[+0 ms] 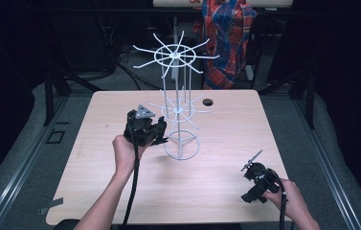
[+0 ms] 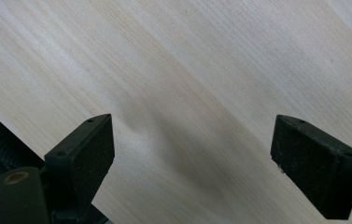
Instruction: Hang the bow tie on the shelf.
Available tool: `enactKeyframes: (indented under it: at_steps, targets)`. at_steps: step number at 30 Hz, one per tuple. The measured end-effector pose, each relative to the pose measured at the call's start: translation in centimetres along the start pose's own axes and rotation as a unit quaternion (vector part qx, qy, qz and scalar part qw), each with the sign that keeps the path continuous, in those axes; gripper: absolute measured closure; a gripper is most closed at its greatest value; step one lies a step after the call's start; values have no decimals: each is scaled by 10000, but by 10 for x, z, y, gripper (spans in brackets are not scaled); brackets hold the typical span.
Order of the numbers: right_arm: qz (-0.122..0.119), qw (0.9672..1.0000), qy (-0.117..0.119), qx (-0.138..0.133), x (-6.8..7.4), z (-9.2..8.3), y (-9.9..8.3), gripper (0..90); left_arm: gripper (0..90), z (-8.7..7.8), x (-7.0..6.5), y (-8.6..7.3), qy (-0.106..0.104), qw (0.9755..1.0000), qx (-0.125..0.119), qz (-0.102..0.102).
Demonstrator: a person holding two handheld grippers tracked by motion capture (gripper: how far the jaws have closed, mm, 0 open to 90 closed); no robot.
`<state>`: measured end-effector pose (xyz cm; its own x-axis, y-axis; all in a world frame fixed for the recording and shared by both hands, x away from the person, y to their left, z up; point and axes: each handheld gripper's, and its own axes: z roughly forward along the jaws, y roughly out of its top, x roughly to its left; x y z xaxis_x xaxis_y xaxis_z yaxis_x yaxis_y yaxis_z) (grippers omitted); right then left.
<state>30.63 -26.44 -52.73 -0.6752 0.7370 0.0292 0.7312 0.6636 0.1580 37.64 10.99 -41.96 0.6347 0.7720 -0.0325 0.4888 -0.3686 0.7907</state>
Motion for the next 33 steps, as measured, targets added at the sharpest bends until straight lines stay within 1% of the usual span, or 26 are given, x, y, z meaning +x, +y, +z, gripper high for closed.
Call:
enactKeyframes:
  at_steps: [5, 9, 11, 13, 14, 17, 18, 19, 20, 21, 22, 23, 26, 27, 30, 31, 33]
  targets:
    - [23, 10000, 12, -35, 0, 1, 0, 133, 897, 2, 7, -4, -108, 9997, -90, -213]
    - [3, 10000, 11, -14, 0, 0, 0, 133, 897, 5, 8, -6, -89, 9996, -134, -251]
    - [26, 10000, 22, -39, 0, 1, 0, 133, 896, 6, 8, -6, -144, 9995, -95, -260]
    - [28, 10000, 21, -34, 0, 1, 0, 133, 895, 8, 9, -6, -149, 9994, -118, -292]
    - [30, 10000, 27, -42, 0, 1, -1, 133, 891, 8, 9, -7, -168, 9994, -78, -299]
    - [5, 10000, 4, -20, -1, 1, 0, 133, 854, 10, 10, -8, -135, 9994, -58, -318]
    - [-5, 10000, -21, -2, -1, 0, 0, 133, 835, 11, 11, -9, -158, 9993, -94, -332]
    - [-5, 10000, -12, -5, -1, 0, 0, 133, 825, 10, 13, -10, -250, 9991, -119, -329]
    - [25, 10000, 22, -44, -1, 1, -1, 133, 824, 11, 14, -11, -269, 9989, -138, -350]
    - [33, 10000, 36, -36, -1, 1, -1, 133, 822, 10, 16, -12, -291, 9989, -92, -354]
    - [35, 10000, 41, -39, -1, 1, -1, 133, 819, 10, 17, -13, -295, 9987, -140, -379]
    - [33, 10000, 41, -39, -1, 1, -1, 133, 816, 9, 18, -14, -317, 9987, -102, -388]
    - [42, 10000, 24, -47, -1, 1, -1, 133, 804, 8, 20, -16, -312, 9986, -137, -410]
    - [33, 10000, 42, -41, -1, 1, -1, 133, 800, 7, 22, -17, -345, 9985, -99, -401]
    - [43, 10000, 20, -51, 0, 1, -1, 133, 780, 6, 23, -19, -352, 9984, -132, -423]
    - [45, 10000, 19, -43, 0, 1, -1, 133, 772, 5, 24, -20, -382, 9984, -80, -416]
    - [53, 10000, 35, -46, 0, 1, -1, 133, 747, 4, 25, -22, -394, 9982, -85, -438]
